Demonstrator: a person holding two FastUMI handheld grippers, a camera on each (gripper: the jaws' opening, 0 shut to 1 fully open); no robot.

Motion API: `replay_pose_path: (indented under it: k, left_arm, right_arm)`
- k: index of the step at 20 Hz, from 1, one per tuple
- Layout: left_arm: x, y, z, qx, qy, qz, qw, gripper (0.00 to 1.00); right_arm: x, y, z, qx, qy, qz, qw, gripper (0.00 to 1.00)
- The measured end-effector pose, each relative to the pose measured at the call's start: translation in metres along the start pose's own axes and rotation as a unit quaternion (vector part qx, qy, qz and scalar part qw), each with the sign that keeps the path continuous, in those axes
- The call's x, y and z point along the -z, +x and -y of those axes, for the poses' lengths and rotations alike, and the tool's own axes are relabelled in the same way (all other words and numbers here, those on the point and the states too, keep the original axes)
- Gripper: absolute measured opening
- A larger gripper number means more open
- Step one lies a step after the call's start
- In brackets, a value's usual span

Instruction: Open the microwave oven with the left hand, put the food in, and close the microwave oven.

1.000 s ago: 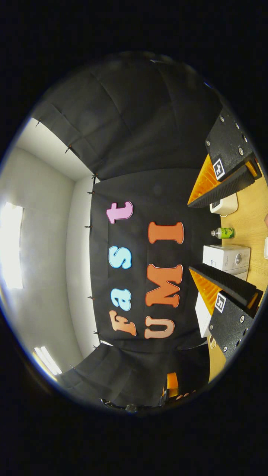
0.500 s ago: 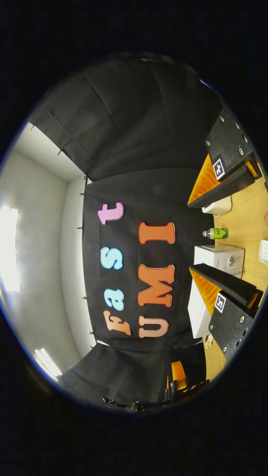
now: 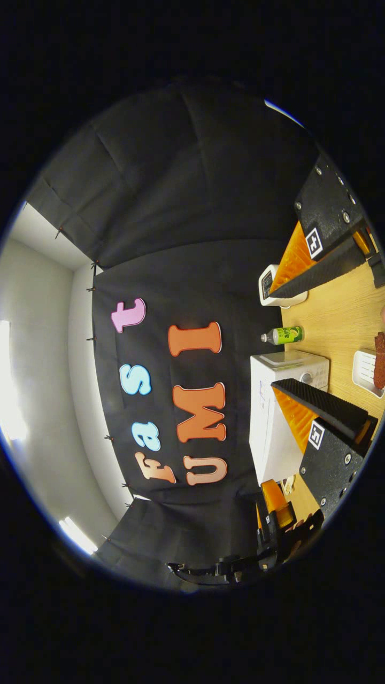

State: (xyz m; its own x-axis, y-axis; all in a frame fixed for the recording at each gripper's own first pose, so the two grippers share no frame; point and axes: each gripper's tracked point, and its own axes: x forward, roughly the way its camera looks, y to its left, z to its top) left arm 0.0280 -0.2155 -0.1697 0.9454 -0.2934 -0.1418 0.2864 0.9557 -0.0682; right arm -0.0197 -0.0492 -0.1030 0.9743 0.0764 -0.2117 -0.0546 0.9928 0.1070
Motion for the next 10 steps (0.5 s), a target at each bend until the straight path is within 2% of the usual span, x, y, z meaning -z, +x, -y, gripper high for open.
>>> replay_pose_path:
  k: [7,10]
  left_arm:
    - [0.077,0.058,0.039,0.007,0.001,-0.055,0.998,0.99]
    - [0.111,0.083,0.048,0.003,0.004,-0.08,0.997,0.97]
  right_arm:
    - [0.05,-0.006,0.032,0.023,0.005,-0.034,0.999,0.94]
    - [0.071,-0.007,0.038,0.018,0.017,-0.053,0.998,0.94]
